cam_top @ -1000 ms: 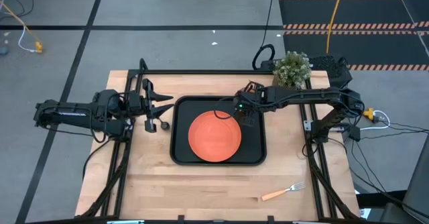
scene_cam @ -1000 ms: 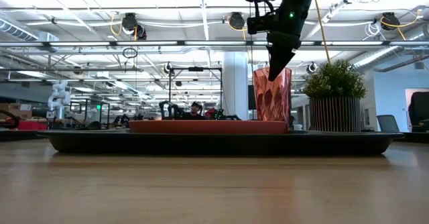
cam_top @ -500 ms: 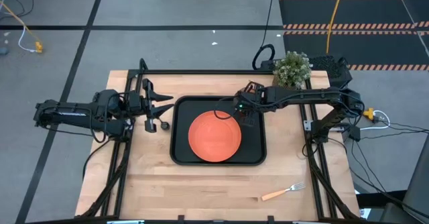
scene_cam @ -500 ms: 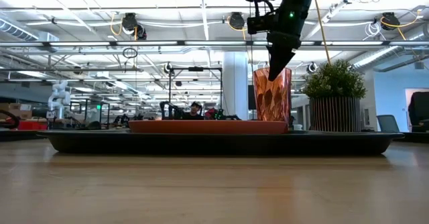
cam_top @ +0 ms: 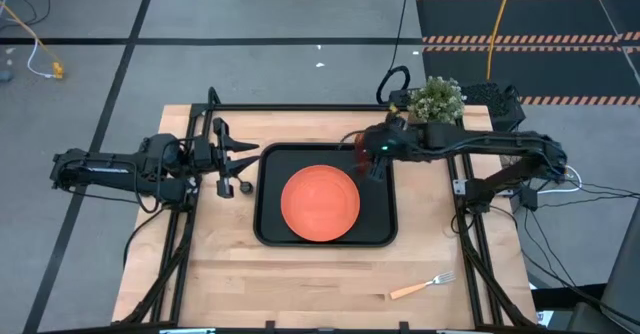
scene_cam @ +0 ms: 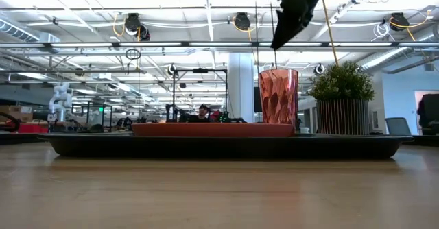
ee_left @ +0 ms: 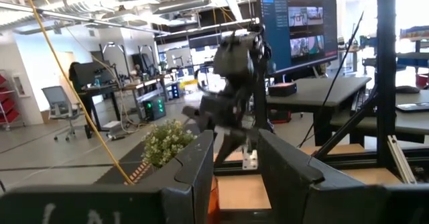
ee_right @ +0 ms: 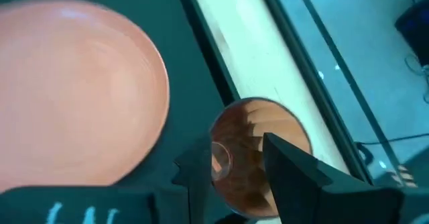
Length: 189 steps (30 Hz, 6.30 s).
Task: Pick and place plate/cup/fork/spoon on tray
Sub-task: Put the orange fork on the black serving tray to the left of the orange plate
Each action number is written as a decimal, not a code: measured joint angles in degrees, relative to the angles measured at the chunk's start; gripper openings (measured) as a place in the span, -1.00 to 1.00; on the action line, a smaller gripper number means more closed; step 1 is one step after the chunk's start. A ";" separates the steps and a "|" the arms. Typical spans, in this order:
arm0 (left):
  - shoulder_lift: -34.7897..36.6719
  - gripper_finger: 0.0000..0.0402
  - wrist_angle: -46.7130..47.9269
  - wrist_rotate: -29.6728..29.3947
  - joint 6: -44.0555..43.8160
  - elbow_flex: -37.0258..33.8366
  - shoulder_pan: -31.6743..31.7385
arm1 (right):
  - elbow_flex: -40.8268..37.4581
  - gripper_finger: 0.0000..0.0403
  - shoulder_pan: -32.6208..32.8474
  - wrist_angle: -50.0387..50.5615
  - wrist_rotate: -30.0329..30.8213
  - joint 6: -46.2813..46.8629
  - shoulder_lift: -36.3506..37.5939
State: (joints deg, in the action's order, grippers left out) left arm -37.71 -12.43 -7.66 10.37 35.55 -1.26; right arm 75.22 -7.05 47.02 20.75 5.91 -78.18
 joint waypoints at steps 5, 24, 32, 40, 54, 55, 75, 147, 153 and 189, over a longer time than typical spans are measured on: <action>-0.04 -0.40 0.40 0.00 -0.36 0.00 -0.02 | 0.00 -0.37 0.86 1.91 -9.62 4.80 4.06; -0.04 -0.40 1.97 0.12 -1.65 0.00 -0.06 | -22.92 -0.37 16.93 -8.07 -46.04 26.89 4.73; -0.04 -0.40 1.67 0.10 1.24 0.00 -0.07 | -34.77 -0.37 26.57 -22.67 -52.29 45.33 5.27; -2.25 -0.40 1.03 1.42 1.42 0.00 -0.07 | -37.46 -0.37 35.01 -29.34 -47.59 53.92 5.57; -4.62 -0.40 -2.28 1.38 -1.52 0.00 -0.07 | -37.46 -0.37 46.47 -28.32 -38.05 58.97 5.55; -5.04 -0.40 -2.58 1.38 -2.01 0.00 -0.07 | -37.46 -0.37 47.27 -28.27 -37.10 59.33 5.57; -22.12 -0.40 -4.85 1.14 -20.20 0.00 -4.05 | -37.50 -0.37 58.89 -26.63 -25.10 61.93 5.50; -30.21 -0.40 -7.89 -13.44 -25.71 -0.02 -10.78 | -34.57 -0.99 62.94 -30.05 -1.15 34.42 4.68; -30.21 -0.40 -8.04 -13.44 -25.62 -0.02 -10.78 | -29.48 -1.00 61.35 -25.00 2.87 26.26 4.73; -29.59 -0.40 -11.74 -13.49 -23.74 0.02 -10.67 | -27.89 -1.00 34.17 -43.45 -6.16 -21.36 4.87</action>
State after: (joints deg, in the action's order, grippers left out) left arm -67.31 -24.17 -21.15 -13.37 35.57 -11.92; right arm 47.33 27.11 3.57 14.59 -15.46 -73.32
